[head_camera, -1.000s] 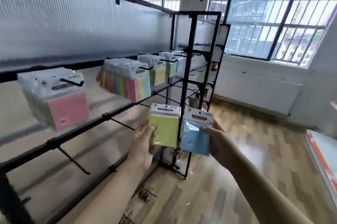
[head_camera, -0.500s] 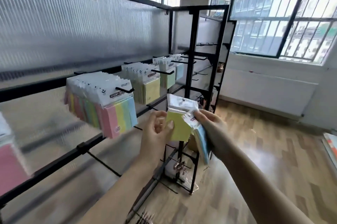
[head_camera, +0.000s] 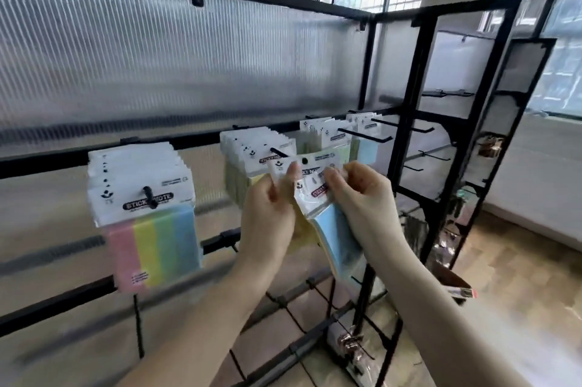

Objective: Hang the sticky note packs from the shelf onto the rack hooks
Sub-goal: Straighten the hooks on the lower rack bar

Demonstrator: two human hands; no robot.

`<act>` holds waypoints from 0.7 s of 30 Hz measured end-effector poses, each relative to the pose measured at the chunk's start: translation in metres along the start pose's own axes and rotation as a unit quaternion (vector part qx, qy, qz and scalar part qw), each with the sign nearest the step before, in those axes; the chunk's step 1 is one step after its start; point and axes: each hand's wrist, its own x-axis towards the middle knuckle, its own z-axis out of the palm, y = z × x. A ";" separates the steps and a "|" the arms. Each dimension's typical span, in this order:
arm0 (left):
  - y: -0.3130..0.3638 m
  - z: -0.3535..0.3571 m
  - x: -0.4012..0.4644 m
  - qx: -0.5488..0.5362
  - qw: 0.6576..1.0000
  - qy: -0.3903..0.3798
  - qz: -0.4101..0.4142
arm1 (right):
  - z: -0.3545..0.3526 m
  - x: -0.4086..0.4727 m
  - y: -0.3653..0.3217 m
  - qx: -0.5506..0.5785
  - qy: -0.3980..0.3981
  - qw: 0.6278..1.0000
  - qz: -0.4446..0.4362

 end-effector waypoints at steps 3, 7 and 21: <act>-0.004 0.011 0.012 -0.002 0.999 0.042 -0.009 | -0.002 0.013 0.011 0.010 -0.034 0.999 -0.010; -0.018 0.021 0.015 -0.008 0.993 0.118 -0.011 | -0.005 0.025 0.023 0.037 -0.090 0.995 -0.013; -0.040 0.007 0.036 0.304 0.888 0.330 0.104 | 0.023 0.052 0.061 0.056 -0.122 0.991 0.008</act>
